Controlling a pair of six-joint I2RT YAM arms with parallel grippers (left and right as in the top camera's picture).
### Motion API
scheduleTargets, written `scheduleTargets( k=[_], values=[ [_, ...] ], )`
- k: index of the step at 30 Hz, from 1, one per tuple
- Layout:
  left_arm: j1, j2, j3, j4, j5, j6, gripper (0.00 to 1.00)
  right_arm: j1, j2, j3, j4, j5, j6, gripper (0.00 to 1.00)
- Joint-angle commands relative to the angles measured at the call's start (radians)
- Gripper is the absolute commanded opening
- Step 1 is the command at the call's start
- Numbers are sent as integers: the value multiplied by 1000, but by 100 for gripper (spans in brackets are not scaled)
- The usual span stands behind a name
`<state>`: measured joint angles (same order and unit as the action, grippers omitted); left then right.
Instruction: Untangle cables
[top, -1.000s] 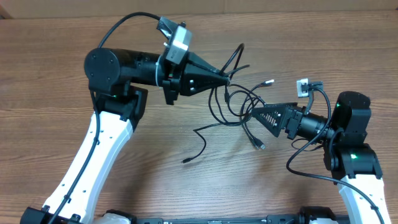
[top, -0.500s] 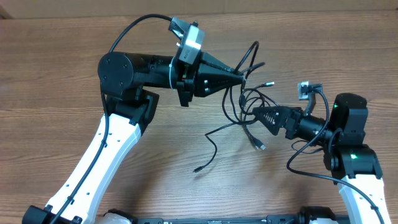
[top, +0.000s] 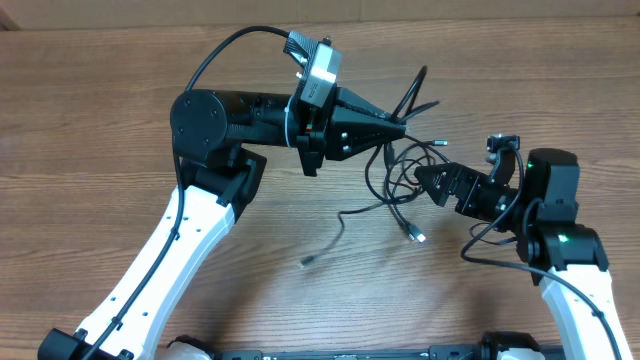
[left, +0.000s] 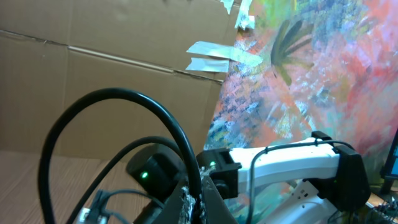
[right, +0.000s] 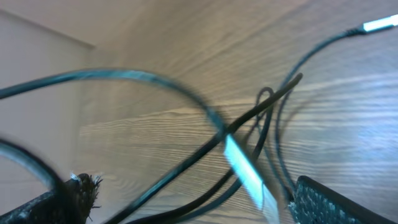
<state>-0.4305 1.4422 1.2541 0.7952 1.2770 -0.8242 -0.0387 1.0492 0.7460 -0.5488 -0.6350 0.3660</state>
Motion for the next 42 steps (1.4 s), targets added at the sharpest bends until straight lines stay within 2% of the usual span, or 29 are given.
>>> scheduleTargets(
  k=[1,7,15,28,34,42],
  values=[
    [-1,-16,18,24,-32,-21,4,-1,19,7,-23,114,-8,100],
    [0,-16,18,29,-31,-21,4,-2,26,7,-98,359,58,100],
    [46,-16,18,35,-31,-49,4,-2,26,7,-141,512,134,100],
    [208,-18,18,128,10,-246,4,-3,26,7,-166,582,186,100],
    [281,-18,18,130,5,-277,4,-3,27,7,-231,741,295,100],
    [384,-18,18,138,-2,-345,4,-3,27,7,-254,777,353,100]
  ],
)
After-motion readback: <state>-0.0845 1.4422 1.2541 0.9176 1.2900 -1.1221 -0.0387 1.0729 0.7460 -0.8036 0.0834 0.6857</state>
